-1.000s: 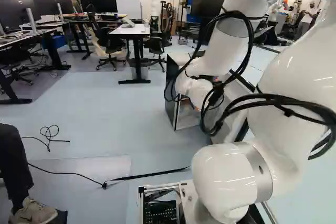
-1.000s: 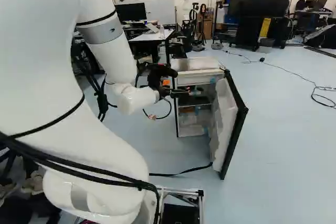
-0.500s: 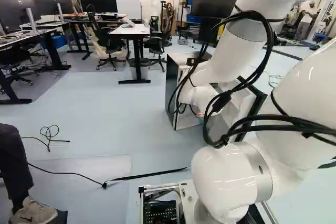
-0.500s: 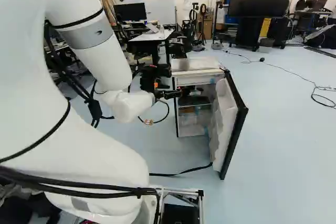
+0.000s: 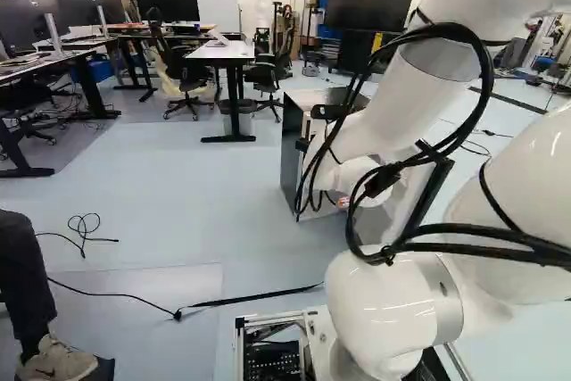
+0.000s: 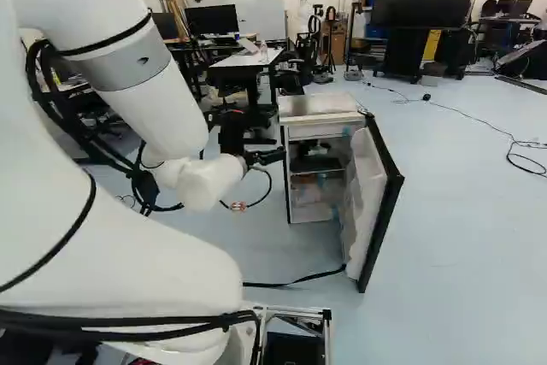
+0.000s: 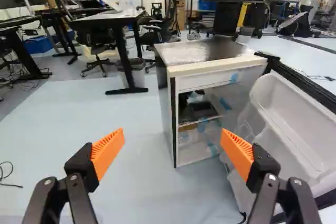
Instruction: Open the fridge door
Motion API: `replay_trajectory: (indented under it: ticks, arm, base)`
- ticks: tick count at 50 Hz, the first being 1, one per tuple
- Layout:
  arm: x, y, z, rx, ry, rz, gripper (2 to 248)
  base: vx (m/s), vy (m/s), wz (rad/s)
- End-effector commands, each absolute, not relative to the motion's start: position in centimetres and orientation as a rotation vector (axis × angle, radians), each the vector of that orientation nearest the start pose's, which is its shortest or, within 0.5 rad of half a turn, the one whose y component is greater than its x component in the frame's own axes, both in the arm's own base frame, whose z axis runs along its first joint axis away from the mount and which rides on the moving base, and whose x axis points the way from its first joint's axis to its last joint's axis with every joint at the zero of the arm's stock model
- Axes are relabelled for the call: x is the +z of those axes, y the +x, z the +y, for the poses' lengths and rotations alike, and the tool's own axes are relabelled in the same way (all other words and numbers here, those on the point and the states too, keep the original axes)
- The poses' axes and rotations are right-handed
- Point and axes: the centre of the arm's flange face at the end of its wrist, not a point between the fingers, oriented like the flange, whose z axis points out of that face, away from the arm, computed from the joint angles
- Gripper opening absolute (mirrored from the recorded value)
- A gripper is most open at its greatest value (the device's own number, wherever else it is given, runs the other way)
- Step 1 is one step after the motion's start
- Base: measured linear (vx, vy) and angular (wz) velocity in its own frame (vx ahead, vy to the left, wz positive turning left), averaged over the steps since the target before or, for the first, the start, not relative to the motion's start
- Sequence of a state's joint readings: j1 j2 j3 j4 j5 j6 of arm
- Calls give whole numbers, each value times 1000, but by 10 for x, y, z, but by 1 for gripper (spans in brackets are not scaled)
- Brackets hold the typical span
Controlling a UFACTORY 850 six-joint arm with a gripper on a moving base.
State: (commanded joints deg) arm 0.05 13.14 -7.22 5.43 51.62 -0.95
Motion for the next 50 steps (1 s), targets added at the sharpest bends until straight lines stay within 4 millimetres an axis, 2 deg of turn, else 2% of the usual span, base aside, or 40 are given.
replay_trajectory:
  ticks: [24, 50]
  arm:
    - [366, 273, -1, -1831, -2560, 21, 247]
    - [366, 270, 0, -1824, -2558, 0, 247]
  base:
    - [0, 0, 0]
    - [0, 0, 0]
